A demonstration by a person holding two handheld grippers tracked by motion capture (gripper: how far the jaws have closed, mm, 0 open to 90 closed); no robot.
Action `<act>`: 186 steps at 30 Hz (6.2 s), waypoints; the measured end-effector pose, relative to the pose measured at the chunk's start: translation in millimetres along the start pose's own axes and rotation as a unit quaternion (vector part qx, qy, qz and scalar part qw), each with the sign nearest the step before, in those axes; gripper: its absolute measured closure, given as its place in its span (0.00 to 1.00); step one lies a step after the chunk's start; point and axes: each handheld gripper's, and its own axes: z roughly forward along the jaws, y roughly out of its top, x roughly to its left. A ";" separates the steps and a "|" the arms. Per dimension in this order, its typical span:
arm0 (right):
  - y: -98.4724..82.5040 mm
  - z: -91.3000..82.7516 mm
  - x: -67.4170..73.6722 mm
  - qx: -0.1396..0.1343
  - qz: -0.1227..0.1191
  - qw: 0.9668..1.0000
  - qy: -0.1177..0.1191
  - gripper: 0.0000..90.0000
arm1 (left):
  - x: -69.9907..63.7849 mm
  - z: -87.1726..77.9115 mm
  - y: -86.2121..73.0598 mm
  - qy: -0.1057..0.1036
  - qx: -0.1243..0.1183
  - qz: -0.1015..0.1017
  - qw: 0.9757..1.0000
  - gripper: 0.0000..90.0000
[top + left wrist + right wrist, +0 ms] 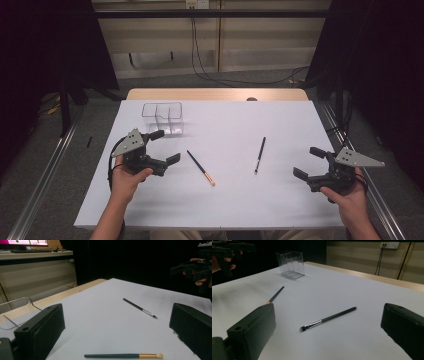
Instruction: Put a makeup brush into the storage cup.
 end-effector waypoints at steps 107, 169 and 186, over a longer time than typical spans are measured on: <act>-5.1 0.7 5.9 0.013 -0.008 1.000 0.015 0.00 | 10.7 102.1 -0.7 -0.086 0.282 0.041 0.955 0.00; -6.2 0.2 3.5 0.016 -0.006 1.000 0.013 0.00 | -3.3 137.8 -21.3 -0.146 0.443 0.105 0.878 0.05; -6.3 -0.4 3.0 0.016 -0.006 1.000 0.013 0.00 | -7.7 141.2 -23.8 -0.153 0.451 0.113 0.872 0.08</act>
